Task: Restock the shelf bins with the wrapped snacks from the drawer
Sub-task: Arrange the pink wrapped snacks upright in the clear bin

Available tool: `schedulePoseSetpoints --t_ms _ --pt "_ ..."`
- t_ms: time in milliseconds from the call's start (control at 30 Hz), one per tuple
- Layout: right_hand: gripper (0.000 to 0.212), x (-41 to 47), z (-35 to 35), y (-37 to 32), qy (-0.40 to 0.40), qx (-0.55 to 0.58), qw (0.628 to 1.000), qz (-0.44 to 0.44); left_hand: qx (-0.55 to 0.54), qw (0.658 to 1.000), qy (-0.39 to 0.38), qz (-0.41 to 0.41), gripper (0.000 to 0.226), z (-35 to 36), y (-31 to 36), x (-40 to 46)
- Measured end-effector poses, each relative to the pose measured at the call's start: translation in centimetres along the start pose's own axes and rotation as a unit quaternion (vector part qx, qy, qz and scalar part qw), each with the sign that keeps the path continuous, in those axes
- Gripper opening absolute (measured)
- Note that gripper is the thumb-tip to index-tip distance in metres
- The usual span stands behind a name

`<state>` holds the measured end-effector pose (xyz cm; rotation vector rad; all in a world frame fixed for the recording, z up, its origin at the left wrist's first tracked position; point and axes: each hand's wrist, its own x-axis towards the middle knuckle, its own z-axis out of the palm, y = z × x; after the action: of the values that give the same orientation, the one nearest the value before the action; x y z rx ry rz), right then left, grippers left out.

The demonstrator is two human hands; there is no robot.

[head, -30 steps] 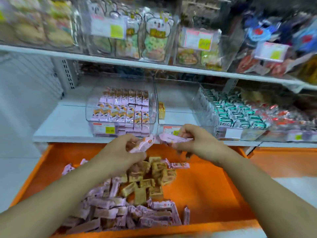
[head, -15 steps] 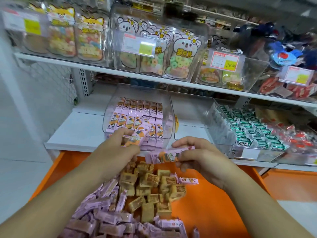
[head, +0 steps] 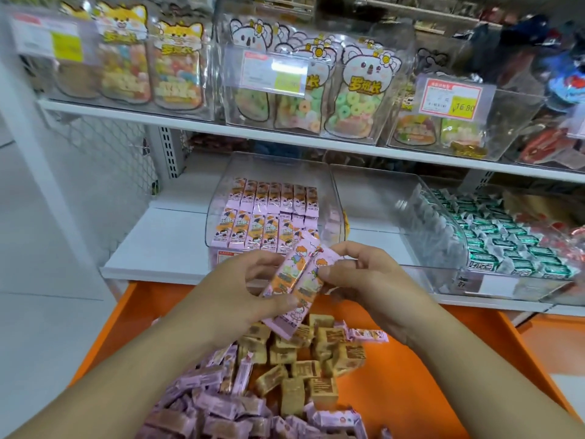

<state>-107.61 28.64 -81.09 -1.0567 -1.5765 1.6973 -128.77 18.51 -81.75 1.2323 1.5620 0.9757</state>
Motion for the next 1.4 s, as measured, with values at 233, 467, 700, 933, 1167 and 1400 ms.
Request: schedulePoseSetpoints --t_ms 233,467,700,933,1167,1400 --pt "0.023 -0.8 1.7 0.6 0.046 -0.031 0.998 -0.016 -0.041 0.998 0.001 -0.047 0.070 0.6 -0.9 0.6" --pt "0.083 -1.5 1.7 0.4 0.013 -0.336 0.925 -0.176 -0.092 0.994 0.038 -0.051 0.059 1.6 -1.1 1.1" --pt "0.109 -1.0 2.3 0.5 0.009 -0.378 0.914 -0.148 -0.106 0.993 0.027 -0.031 0.044 2.8 -0.7 1.6" --pt "0.102 0.0 1.3 -0.6 -0.006 -0.386 0.909 -0.156 -0.110 0.991 0.029 -0.069 0.053 2.0 -0.1 3.0" --pt "0.100 3.5 -1.0 -1.9 0.011 -0.444 0.880 -0.172 0.034 0.999 -0.016 0.016 0.053 0.6 2.1 6.0" --pt "0.098 8.2 -2.3 -2.8 0.028 -0.482 0.856 -0.186 0.105 0.991 -0.045 0.072 0.100 -1.5 3.5 11.2"
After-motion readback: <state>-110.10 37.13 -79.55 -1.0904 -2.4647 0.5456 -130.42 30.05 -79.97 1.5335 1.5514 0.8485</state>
